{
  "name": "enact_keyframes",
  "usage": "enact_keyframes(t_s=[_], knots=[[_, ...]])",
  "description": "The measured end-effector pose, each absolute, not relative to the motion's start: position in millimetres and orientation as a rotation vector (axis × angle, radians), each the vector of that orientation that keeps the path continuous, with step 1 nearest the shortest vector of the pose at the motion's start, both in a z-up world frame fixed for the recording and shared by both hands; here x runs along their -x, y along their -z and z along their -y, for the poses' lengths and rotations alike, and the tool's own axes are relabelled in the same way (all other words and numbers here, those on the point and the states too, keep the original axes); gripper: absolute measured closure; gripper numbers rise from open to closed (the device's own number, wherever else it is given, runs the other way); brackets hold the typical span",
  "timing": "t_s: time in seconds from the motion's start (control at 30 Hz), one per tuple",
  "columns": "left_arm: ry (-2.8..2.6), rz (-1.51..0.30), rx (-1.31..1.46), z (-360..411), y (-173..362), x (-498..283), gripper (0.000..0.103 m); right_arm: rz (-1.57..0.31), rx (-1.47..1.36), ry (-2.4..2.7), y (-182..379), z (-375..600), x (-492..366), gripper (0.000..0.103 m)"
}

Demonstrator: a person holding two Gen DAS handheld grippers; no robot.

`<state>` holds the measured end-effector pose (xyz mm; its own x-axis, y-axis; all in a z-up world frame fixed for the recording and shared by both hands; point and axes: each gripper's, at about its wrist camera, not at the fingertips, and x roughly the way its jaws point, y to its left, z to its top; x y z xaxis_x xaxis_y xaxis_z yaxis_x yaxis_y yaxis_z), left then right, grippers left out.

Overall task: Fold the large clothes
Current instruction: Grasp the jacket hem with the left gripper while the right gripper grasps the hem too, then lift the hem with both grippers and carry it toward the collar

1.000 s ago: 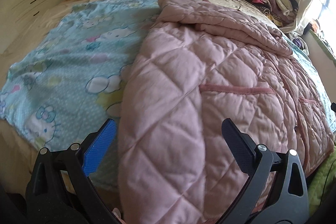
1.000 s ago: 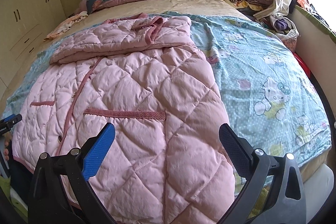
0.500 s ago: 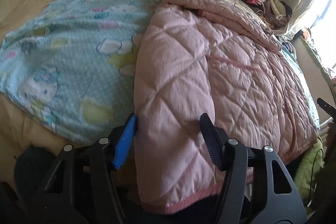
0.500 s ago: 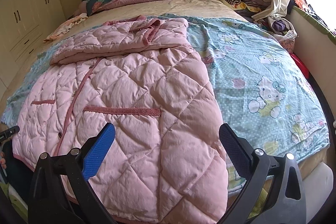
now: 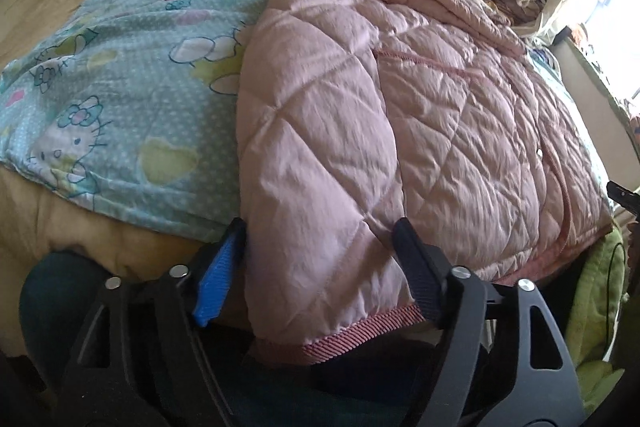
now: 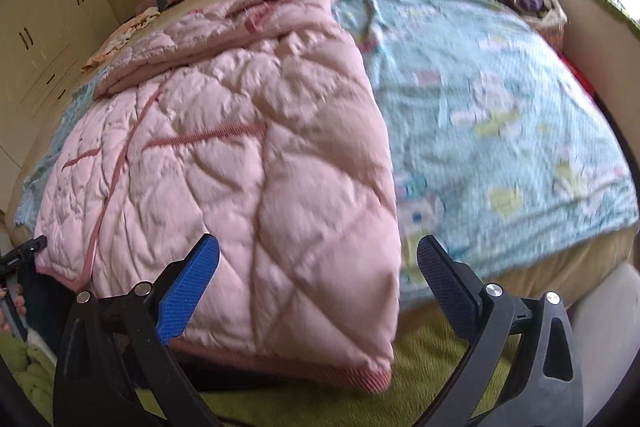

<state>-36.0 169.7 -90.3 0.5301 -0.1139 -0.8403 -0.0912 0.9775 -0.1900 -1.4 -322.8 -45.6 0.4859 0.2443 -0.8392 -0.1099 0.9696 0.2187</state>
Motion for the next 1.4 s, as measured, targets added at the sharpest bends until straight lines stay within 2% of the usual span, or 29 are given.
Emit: enact_keyframes(t_s=[0.2,0.43,0.5,0.53,0.6,0.73,0.77,0.83,0.87,0.93,1.03,1.2,1.4], knots=[[0.021,-1.034,0.201,-163.3,96.7,32.2,0.024,-1.143,-0.172,-0.253,69.7,328.2,8.8,0.004],[0.022,-1.033,0.207,-163.3,98.1,32.6,0.024,-1.143,-0.18,-0.27,77.5,327.3,13.9,0.006],[0.023,-1.037,0.205,-161.7,97.6,33.8,0.024,-1.125,-0.174,-0.289,78.2,323.8,16.9,0.017],[0.026,-1.037,0.203,-160.6,97.1,34.8,0.024,-1.117,-0.168,-0.307,79.1,321.5,17.3,0.028],[0.034,-1.037,0.207,-159.3,97.0,37.3,0.024,-1.109,-0.16,-0.309,79.1,320.2,20.5,0.034],[0.04,-1.042,0.204,-155.6,97.7,42.7,0.026,-1.049,-0.105,-0.319,70.3,315.6,27.3,0.06],[0.038,-1.038,0.201,-154.5,97.0,44.2,0.03,-1.02,-0.065,-0.327,65.0,310.7,31.4,0.067],[0.026,-1.014,0.173,-149.9,91.9,49.5,0.049,-0.967,0.002,-0.337,55.5,301.9,37.4,0.075],[0.023,-1.001,0.155,-147.5,88.7,51.1,0.055,-0.945,0.013,-0.343,50.2,299.9,39.4,0.079],[0.026,-0.978,0.121,-142.4,81.3,54.0,0.074,-0.916,0.018,-0.347,41.3,299.3,39.4,0.081],[0.033,-0.947,0.084,-139.1,69.4,56.7,0.086,-0.875,-0.018,-0.369,27.5,301.9,36.4,0.083],[0.047,-0.878,0.069,-136.5,46.5,53.9,0.092,-0.818,-0.075,-0.386,9.3,304.1,32.1,0.084],[0.064,-0.81,0.067,-134.7,21.9,43.5,0.092,-0.777,-0.101,-0.384,-6.5,304.6,25.5,0.084]])
